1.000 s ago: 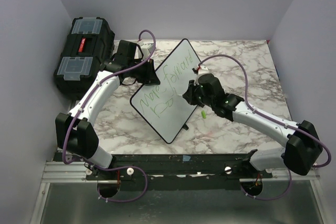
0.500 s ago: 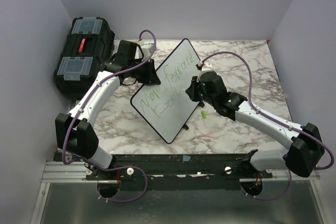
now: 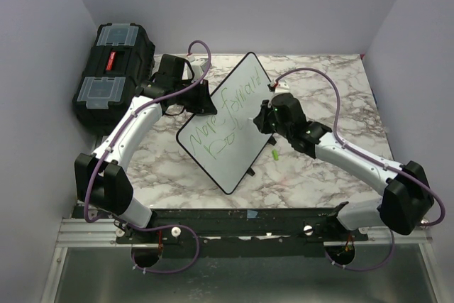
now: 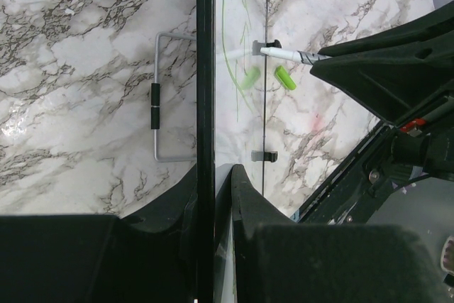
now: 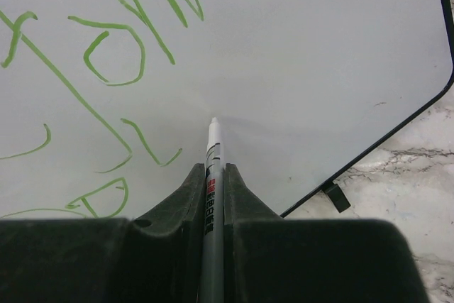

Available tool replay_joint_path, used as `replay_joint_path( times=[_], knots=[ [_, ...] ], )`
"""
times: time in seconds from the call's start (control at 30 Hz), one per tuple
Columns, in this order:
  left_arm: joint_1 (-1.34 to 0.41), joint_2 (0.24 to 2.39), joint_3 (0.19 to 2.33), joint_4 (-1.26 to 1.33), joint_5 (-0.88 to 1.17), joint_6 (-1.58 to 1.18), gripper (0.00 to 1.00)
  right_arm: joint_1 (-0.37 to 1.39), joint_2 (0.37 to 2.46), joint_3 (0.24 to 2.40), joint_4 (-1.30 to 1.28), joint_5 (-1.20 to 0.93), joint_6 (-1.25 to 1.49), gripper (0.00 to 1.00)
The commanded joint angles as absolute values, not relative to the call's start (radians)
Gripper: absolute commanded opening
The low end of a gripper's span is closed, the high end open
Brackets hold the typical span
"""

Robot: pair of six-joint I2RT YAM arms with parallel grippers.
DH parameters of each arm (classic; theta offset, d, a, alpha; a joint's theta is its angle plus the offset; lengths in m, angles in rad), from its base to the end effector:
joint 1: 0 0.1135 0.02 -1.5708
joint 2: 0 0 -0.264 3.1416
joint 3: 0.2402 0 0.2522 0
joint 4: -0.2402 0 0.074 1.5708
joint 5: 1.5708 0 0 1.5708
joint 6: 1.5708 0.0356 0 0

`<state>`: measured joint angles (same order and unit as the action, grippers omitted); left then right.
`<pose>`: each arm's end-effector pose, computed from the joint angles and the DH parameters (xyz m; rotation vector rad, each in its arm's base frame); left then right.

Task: Write a sentence on the whiteboard

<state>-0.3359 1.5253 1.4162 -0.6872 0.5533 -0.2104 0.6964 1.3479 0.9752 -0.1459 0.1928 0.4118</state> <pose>0.3063 -0.1268 0.3357 0.4255 2.3644 -0.9150 0.2393 0.1912 0.2837 -0.1820 2.1059 0.4713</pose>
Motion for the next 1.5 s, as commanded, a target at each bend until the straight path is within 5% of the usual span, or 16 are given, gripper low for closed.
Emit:
replay_joint_path(
  times=[0.0, 0.63, 1.47],
  knots=[
    [-0.373, 1.544, 1.379, -0.74, 0.446, -0.086, 0.0, 0.689, 1.379, 1.006, -0.105, 0.158, 0.42, 0.01],
    [-0.373, 1.55, 1.384, -0.742, 0.449, -0.087, 0.0, 0.689, 1.382, 0.925, -0.073, -0.062, 0.389, 0.01],
    [-0.374, 1.55, 1.382, -0.742, 0.446, -0.086, 0.0, 0.689, 1.414, 0.925, -0.136, 0.066, 0.395, 0.01]
  ],
)
